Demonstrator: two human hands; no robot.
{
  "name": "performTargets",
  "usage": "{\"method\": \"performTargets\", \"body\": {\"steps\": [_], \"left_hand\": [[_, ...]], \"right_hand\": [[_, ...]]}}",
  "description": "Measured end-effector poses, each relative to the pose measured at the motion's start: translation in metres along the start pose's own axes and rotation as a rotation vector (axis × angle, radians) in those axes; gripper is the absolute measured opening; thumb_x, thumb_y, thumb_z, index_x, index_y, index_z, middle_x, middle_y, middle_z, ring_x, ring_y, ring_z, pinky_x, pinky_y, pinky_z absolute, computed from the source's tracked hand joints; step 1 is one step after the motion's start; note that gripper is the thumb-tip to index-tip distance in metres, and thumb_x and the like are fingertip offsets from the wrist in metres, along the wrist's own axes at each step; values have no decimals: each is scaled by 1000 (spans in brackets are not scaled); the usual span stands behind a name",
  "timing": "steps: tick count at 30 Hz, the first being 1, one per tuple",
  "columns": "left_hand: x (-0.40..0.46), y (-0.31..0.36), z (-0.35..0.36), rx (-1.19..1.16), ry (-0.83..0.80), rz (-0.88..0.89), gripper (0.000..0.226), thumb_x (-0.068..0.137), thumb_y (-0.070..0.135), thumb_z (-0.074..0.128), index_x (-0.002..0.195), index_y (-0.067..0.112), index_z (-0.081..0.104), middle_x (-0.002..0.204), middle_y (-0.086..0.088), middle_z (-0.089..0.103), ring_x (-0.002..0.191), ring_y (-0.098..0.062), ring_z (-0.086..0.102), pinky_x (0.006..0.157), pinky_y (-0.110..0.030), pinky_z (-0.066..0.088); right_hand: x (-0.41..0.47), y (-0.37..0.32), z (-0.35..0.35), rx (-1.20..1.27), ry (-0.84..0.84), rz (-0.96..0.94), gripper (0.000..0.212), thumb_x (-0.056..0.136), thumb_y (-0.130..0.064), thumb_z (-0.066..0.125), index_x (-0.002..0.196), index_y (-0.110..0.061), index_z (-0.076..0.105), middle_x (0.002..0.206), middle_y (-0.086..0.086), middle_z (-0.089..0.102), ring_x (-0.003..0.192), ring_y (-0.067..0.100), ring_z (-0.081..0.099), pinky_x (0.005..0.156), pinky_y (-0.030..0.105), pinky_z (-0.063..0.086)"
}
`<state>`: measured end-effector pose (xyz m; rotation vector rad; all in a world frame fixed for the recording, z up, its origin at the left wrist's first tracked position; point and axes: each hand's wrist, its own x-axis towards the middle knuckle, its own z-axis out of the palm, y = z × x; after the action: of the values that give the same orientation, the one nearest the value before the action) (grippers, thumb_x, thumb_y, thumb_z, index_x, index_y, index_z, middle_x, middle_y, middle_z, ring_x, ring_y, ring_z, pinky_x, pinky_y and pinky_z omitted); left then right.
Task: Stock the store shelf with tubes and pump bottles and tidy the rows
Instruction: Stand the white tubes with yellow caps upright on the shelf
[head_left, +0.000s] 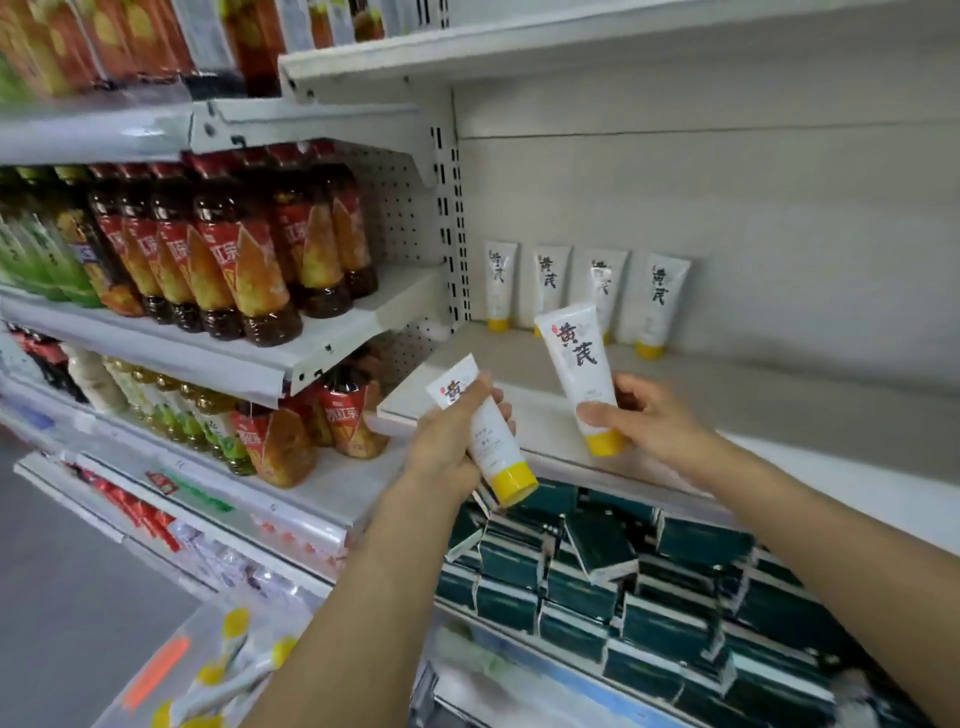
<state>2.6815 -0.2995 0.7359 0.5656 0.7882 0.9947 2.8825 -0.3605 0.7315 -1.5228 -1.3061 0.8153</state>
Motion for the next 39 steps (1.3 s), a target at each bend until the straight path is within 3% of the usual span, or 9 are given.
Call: {"method": "performTargets", "body": {"steps": [2, 4, 8, 10, 13, 16, 29, 33, 39], "left_hand": [[8, -7, 21, 4, 2, 15, 12, 87, 14, 70, 91, 7, 60, 74, -8, 65, 54, -16, 63, 51, -28, 55], [16, -15, 38, 3, -7, 23, 11, 86, 14, 71, 89, 8, 61, 72, -8, 66, 56, -17, 64, 52, -28, 55], [30, -30, 61, 5, -18, 30, 13, 86, 15, 71, 89, 8, 61, 72, -7, 67, 57, -17, 64, 53, -29, 55], [36, -36, 69, -8, -6, 29, 14, 86, 15, 72, 92, 7, 61, 73, -8, 68, 58, -17, 65, 55, -30, 55], [46, -42, 78, -9, 20, 38, 19, 84, 15, 73, 97, 7, 62, 77, -9, 68, 64, -19, 66, 61, -33, 54], [53, -46, 85, -13, 42, 40, 20, 83, 15, 74, 97, 8, 62, 78, -9, 68, 67, -20, 65, 65, -35, 54], [68, -51, 102, -22, 111, 49, 23, 82, 14, 75, 99, 7, 62, 82, -10, 69, 71, -21, 67, 71, -37, 56], [68, -53, 105, -10, 118, 53, 23, 82, 15, 75, 99, 6, 62, 81, -10, 69, 68, -21, 67, 63, -34, 56], [64, -55, 108, -1, 127, 47, 22, 83, 15, 75, 97, 6, 62, 80, -10, 68, 65, -21, 67, 57, -32, 57]], "right_hand": [[8, 11, -22, 34, 53, 16, 42, 69, -41, 80, 103, -19, 67, 103, 8, 72, 87, 23, 66, 76, 38, 52], [16, 20, -44, 46, 117, 8, 22, 79, -23, 78, 98, -19, 67, 94, 9, 71, 76, 16, 63, 67, 26, 50], [39, 43, -85, 33, 263, 33, 21, 78, -14, 79, 95, -17, 68, 92, 8, 72, 81, 21, 65, 82, 43, 55], [51, 52, -104, 13, 301, 31, 24, 77, -12, 78, 98, -15, 67, 94, 11, 72, 81, 24, 65, 82, 50, 56], [68, 62, -129, -62, 387, -16, 22, 79, -13, 77, 97, -10, 66, 88, 10, 69, 75, 22, 61, 69, 38, 53], [87, 73, -147, -163, 464, -26, 26, 78, -17, 78, 96, -4, 65, 86, 10, 68, 76, 23, 59, 68, 35, 46], [121, 91, -153, -310, 521, 12, 32, 75, -23, 79, 103, -10, 69, 100, 12, 72, 92, 31, 67, 70, 33, 46], [122, 88, -151, -349, 533, 15, 33, 75, -24, 80, 101, -7, 67, 100, 14, 71, 91, 33, 65, 68, 31, 40], [124, 86, -150, -400, 541, 54, 39, 74, -28, 81, 102, -7, 64, 103, 17, 70, 94, 37, 65, 74, 40, 49]]}}
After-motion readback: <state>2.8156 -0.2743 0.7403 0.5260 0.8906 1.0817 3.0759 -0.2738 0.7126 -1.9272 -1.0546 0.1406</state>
